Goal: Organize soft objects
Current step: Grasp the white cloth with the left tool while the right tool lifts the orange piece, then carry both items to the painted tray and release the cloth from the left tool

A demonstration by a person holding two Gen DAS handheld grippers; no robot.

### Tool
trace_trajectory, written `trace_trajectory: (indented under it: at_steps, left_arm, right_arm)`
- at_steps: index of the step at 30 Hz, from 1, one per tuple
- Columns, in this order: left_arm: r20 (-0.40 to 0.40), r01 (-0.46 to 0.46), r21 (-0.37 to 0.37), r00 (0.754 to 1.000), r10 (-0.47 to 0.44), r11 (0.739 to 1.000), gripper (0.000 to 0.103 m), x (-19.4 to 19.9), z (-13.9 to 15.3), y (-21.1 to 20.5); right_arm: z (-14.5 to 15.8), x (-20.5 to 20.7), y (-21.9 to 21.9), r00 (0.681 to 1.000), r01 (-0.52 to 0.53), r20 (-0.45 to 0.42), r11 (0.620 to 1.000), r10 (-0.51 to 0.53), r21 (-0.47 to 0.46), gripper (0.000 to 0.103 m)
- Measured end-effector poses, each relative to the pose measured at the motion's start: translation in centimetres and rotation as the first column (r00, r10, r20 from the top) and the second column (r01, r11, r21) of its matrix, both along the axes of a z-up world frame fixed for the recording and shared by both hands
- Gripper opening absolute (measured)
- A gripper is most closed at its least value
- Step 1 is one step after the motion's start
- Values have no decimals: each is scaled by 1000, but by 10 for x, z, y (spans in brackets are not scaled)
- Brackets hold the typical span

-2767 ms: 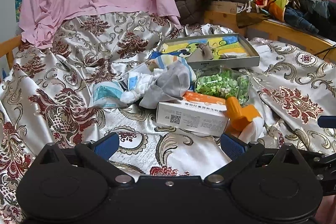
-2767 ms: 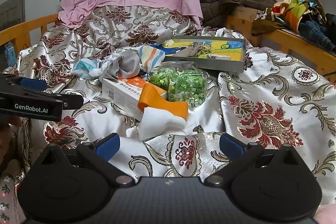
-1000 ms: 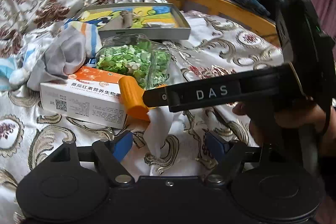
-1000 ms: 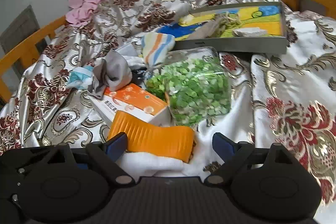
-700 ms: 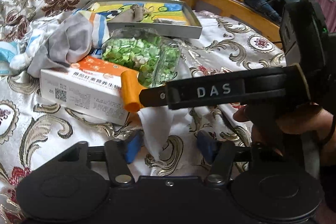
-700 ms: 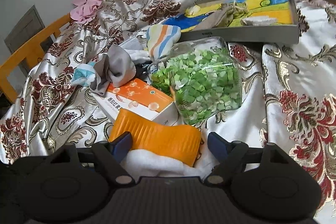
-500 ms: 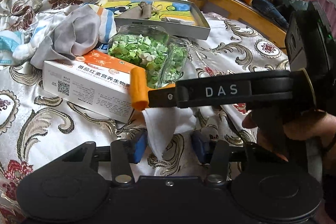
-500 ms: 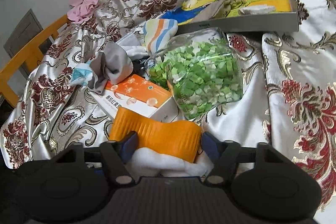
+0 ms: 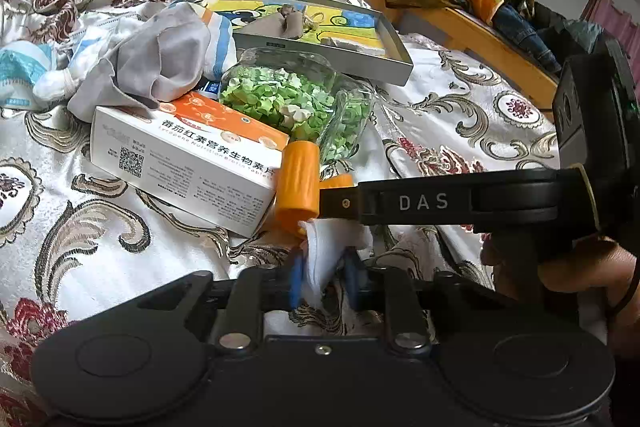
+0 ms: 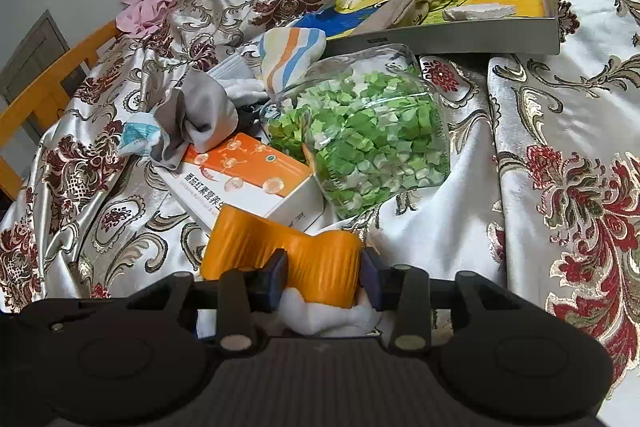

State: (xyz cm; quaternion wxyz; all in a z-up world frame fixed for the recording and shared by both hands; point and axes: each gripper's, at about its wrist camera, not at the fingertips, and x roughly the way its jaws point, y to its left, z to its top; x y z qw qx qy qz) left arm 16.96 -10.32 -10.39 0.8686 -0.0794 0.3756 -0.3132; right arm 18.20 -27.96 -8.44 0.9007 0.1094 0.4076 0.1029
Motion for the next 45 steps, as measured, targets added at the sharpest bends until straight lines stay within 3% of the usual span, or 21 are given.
trace_trajectory:
  at_steps: [2,8,21,28,36,45]
  left_arm:
    - [7,-23,30,1000,23,999,6,-1,0,0]
    - [-32,-73,21,997,74,997,3,-1,-2,13]
    - [143,-156,82,979,143,984,1,-23,37,36]
    - [231,-194,76,958,172,978,1,-22,70,40]
    - [292,-218,52,937,194,975,1,6,103,22]
    - [335,-262,-3,909,248,965,1,65,128,-8]
  right_arm:
    - [0,0,-1,1000,7,-1,1000,-7,-2,35]
    - [6,-6,-1,1000,9,30,1000,-8,-28,22]
    - [36,-37,5,974,24,228,993,3,-112,18]
    - [54,-47,1,934,78,354,991,-36,-105,18]
    - [69,-37,-13,900,121,430,990,-75,-79,18]
    - [82,3,-41,861,173,487,985,-144,-13,18]
